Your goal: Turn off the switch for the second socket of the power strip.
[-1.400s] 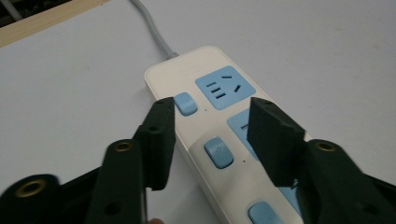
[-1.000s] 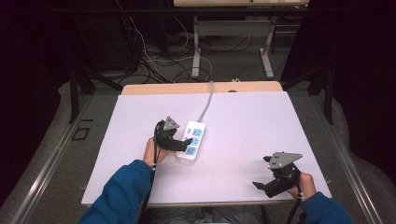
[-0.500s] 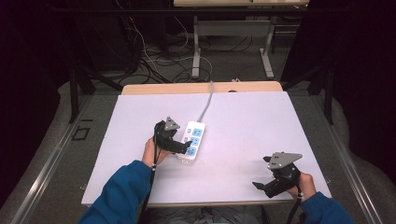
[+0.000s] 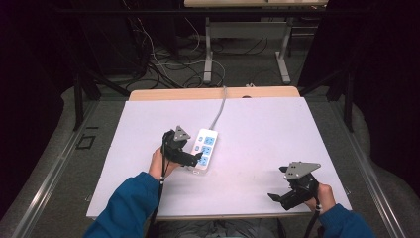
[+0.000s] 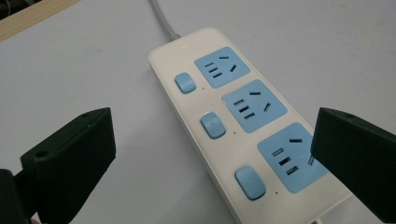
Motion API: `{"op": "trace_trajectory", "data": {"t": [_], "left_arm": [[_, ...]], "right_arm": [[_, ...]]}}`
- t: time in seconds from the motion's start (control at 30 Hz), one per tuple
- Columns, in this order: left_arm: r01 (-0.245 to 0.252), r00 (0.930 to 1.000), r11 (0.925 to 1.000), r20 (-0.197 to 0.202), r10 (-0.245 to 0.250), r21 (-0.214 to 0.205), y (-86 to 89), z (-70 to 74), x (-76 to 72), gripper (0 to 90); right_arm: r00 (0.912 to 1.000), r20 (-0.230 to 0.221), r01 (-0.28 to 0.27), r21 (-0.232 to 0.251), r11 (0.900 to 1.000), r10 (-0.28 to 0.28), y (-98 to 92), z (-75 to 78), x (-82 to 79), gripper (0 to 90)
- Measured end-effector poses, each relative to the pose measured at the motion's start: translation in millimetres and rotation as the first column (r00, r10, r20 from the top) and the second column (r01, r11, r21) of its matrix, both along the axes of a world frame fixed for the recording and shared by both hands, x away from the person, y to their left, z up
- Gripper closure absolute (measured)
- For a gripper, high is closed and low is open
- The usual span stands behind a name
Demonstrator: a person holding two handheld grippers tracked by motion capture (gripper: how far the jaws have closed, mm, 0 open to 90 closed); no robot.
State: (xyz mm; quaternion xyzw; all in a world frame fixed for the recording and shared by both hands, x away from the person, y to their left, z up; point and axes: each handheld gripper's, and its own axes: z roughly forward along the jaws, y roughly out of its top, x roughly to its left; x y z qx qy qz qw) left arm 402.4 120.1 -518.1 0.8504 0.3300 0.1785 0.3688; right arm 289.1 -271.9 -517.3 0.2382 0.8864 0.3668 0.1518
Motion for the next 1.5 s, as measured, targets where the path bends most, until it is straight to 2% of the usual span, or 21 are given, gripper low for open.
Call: {"op": "trace_trajectory", "data": {"t": [0.07, 0.13, 0.17, 0.33, 0.5, 0.57, 0.67, 0.7, 0.93, 1.07, 1.1, 1.27, 1.3, 1.37, 1.43, 1.5], "left_arm": [[-0.009, 1.0, 1.0, 0.005, 0.009, 0.003, 2.2, 0.3, -2.2, 0.0], [-0.015, 0.9999, 0.9995, -0.003, 0.016, 0.026, 5.2, 1.1, -4.1, 0.0], [-0.026, 0.9997, 0.9995, -0.004, 0.026, 0.016, 6.1, 1.0, -5.2, 0.0], [-0.038, 0.9993, 0.9989, -0.004, 0.038, 0.028, 13.9, 3.6, -12.7, 0.0], [-0.037, 0.9993, 0.9984, 0.002, 0.037, 0.043, 19.2, 5.2, -21.9, 0.0], [-0.028, 0.9996, 0.9977, 0.004, 0.028, 0.062, 21.0, 5.6, -25.3, 0.0], [-0.024, 0.9996, 0.9973, -0.014, 0.025, 0.07, 21.0, 3.0, -31.6, 0.0], [-0.017, 0.9998, 0.9965, -0.008, 0.018, 0.082, 22.2, 2.8, -32.8, 0.0], [-0.036, 0.9993, 0.997, 0.006, 0.036, 0.069, 32.8, 6.0, -41.5, 0.0], [-0.047, 0.9988, 0.9976, -0.009, 0.048, 0.051, 38.8, 6.4, -49.0, 0.0], [-0.045, 0.999, 0.9973, 0.004, 0.045, 0.058, 40.9, 6.8, -50.0, 0.0], [-0.045, 0.999, 0.9972, -0.004, 0.045, 0.059, 46.4, 7.5, -56.8, 0.0], [-0.047, 0.9989, 0.9977, -0.004, 0.048, 0.048, 47.4, 6.3, -59.7, 0.0], [-0.037, 0.9993, 0.9972, -0.005, 0.038, 0.064, 49.2, 6.9, -61.8, 0.0], [-0.039, 0.9991, 0.9981, -0.016, 0.04, 0.048, 49.0, 6.2, -64.9, 0.0], [-0.034, 0.9994, 0.9981, -0.009, 0.035, 0.052, 50.0, 6.8, -67.0, 0.0]], "right_arm": [[1.0, 0.0, 0.0, 0.001, 1.0, 0.0, 0.0, 0.0, -0.1, 3.1], [1.0, 0.001, 0.004, 0.003, 1.0, -0.004, 0.0, 0.0, -0.7, 3.1], [1.0, -0.008, 0.0, 0.002, 1.0, 0.0, -0.2, 0.3, -0.6, 3.1], [1.0, -0.001, 0.006, 0.002, 1.0, -0.006, -0.3, 0.3, -0.7, 3.1], [1.0, -0.003, 0.007, 0.003, 1.0, -0.007, 0.1, 0.2, -0.8, 3.1], [1.0, 0.002, 0.004, 0.003, 1.0, -0.004, -0.1, 0.1, -0.6, 3.1], [1.0, -0.003, 0.007, 0.003, 1.0, -0.007, 0.0, 0.2, -0.8, 3.1], [1.0, -0.002, 0.008, 0.004, 1.0, -0.008, 0.1, 0.1, -0.8, 3.1], [1.0, 0.002, 0.005, 0.001, 1.0, -0.005, -0.1, 0.4, -0.6, 3.1], [1.0, 0.008, 0.002, -0.001, 1.0, -0.002, -0.1, 0.2, -0.3, 3.1], [0.9999, 0.009, 0.004, 0.0, 1.0, -0.004, 0.1, 0.0, -0.2, 3.1], [1.0, 0.0, 0.008, 0.002, 1.0, -0.008, 0.0, 0.4, -0.9, 3.1], [0.9999, 0.004, 0.011, 0.005, 0.9999, -0.011, 0.1, 0.2, -0.8, 3.1], [1.0, 0.001, 0.004, 0.002, 1.0, -0.004, -0.1, 0.3, -0.8, 3.1], [0.9999, 0.009, 0.005, 0.003, 1.0, -0.005, 0.2, 0.2, -0.6, 3.1], [1.0, 0.004, 0.002, 0.002, 1.0, -0.002, -0.1, 0.3, -0.6, 3.1]]}}
